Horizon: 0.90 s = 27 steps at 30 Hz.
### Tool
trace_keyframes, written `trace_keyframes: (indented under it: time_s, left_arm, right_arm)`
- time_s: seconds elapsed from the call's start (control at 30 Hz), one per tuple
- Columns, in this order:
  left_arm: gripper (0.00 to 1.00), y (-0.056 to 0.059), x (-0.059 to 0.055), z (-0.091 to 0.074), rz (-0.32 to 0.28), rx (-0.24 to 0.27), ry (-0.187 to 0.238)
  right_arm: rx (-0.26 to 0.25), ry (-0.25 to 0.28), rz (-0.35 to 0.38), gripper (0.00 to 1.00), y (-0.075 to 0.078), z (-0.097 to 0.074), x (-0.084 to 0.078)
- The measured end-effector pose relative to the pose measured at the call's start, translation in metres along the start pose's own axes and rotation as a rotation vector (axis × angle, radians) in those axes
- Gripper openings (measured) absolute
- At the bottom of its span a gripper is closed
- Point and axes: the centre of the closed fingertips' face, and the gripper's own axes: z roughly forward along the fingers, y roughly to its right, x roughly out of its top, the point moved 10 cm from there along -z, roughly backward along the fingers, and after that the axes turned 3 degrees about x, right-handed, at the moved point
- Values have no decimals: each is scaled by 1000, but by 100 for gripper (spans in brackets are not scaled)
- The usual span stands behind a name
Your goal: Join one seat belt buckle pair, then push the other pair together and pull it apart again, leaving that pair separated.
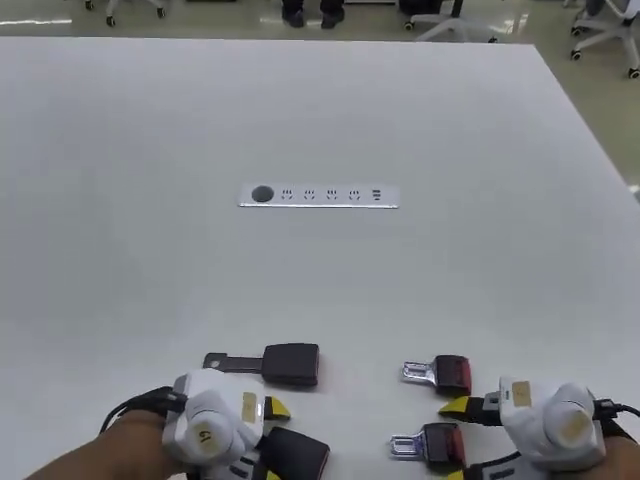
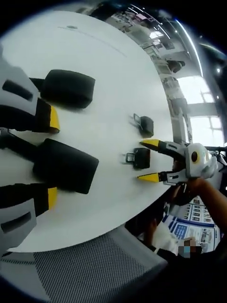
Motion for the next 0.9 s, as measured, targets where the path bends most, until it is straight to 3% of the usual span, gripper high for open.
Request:
trace_keyframes:
  time_s: [0.1, 0.2, 0.23, 0.27, 0.37, 0.6, 0.9]
  left_arm:
    - [37, 6, -1, 0, -13, 4, 10]
    - [36, 7, -3, 1, -47, 40, 19]
    - [36, 8, -3, 1, -58, 50, 18]
    - [36, 10, -4, 1, -70, 69, 20]
    - [35, 13, -4, 1, -129, 111, 38]
    - [34, 13, -1, 0, -140, 113, 20]
    - [34, 12, 2, -1, -160, 111, -4]
  right_arm:
    - [0, -9, -22, 44, -1, 1, 0]
    - [-15, -26, -35, 34, -1, 0, -1]
    - [17, -11, -50, 34, -3, 2, 1]
    - [-8, -24, -39, 33, -2, 1, 1]
    - [-6, -37, -48, 33, 0, 0, 2]
    - [19, -117, -84, 33, -1, -2, 10]
    - [35, -164, -110, 33, 0, 0, 12]
